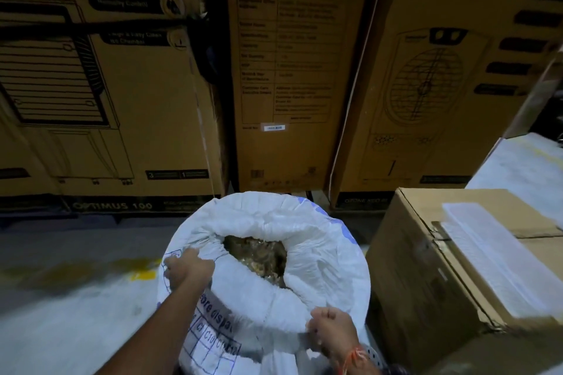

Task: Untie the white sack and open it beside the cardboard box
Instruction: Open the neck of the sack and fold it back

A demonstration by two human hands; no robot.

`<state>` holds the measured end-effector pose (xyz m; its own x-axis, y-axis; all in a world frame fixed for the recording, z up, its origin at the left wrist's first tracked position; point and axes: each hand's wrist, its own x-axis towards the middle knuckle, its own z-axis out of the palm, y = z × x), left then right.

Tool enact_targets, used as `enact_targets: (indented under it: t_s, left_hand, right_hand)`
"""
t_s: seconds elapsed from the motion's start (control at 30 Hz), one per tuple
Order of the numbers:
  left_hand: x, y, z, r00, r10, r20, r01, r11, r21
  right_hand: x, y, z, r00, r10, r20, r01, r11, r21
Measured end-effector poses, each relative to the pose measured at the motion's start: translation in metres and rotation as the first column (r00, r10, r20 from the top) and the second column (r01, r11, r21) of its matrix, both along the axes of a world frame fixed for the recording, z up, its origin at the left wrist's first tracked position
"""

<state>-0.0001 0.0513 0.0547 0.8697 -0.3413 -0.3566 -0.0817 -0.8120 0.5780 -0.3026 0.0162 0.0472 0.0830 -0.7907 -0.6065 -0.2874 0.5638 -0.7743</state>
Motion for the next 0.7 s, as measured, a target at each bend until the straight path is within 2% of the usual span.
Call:
enact_targets:
  t_s: [0.07,0.13,0.17,0.23,0.3,0.37,0.4,0.5,0.57,0.63,0.7]
  left_hand:
    - [-0.021,-0.008,0.027,0.949,-0.086,0.303,0.088,0.996,0.01]
    - [-0.035,-0.022,0.038,0.775,-0.219,0.592,0.287,0.958,-0.022]
    - [-0.041,-0.031,0.044,0.688,-0.301,0.66,0.416,0.909,-0.019]
    - [-0.048,-0.054,0.047,0.543,-0.49,0.682,0.669,0.743,0.002]
    - [-0.05,-0.08,0.042,0.321,-0.65,0.689,0.835,0.537,0.117]
    - [-0.047,-0.108,0.026,0.122,-0.724,0.679,0.886,0.387,0.254]
    - [-0.044,-0.121,0.018,0.068,-0.756,0.65,0.883,0.35,0.314]
    - [-0.038,-0.154,0.003,-0.036,-0.852,0.523,0.816,0.277,0.507]
    - [-0.034,-0.171,0.0,-0.083,-0.899,0.431,0.786,0.207,0.582]
    - [-0.021,-0.191,-0.009,-0.06,-0.938,0.342,0.828,0.144,0.542]
    - [-0.003,-0.205,-0.013,0.045,-0.968,0.249,0.919,0.138,0.37]
  right_hand:
    - [0.003,-0.009,0.013,0.984,-0.005,-0.179,-0.021,0.989,-0.144]
    - [0.005,-0.021,0.029,0.94,-0.107,-0.324,-0.028,0.922,-0.386]
    - [0.008,-0.026,0.037,0.921,-0.147,-0.361,-0.045,0.88,-0.472]
    - [0.02,-0.039,0.048,0.906,-0.172,-0.387,-0.065,0.847,-0.528]
    - [0.037,-0.055,0.052,0.909,-0.161,-0.384,-0.045,0.879,-0.475]
    - [0.054,-0.073,0.046,0.909,-0.097,-0.405,-0.071,0.922,-0.38]
    - [0.06,-0.081,0.039,0.899,-0.045,-0.436,-0.116,0.935,-0.336]
    - [0.07,-0.097,0.014,0.814,0.145,-0.563,-0.336,0.907,-0.253]
    - [0.065,-0.107,-0.004,0.803,0.28,-0.527,-0.474,0.835,-0.28]
    - [0.052,-0.12,-0.015,0.784,0.385,-0.487,-0.564,0.769,-0.3]
    - [0.037,-0.133,-0.014,0.838,0.375,-0.396,-0.507,0.803,-0.313]
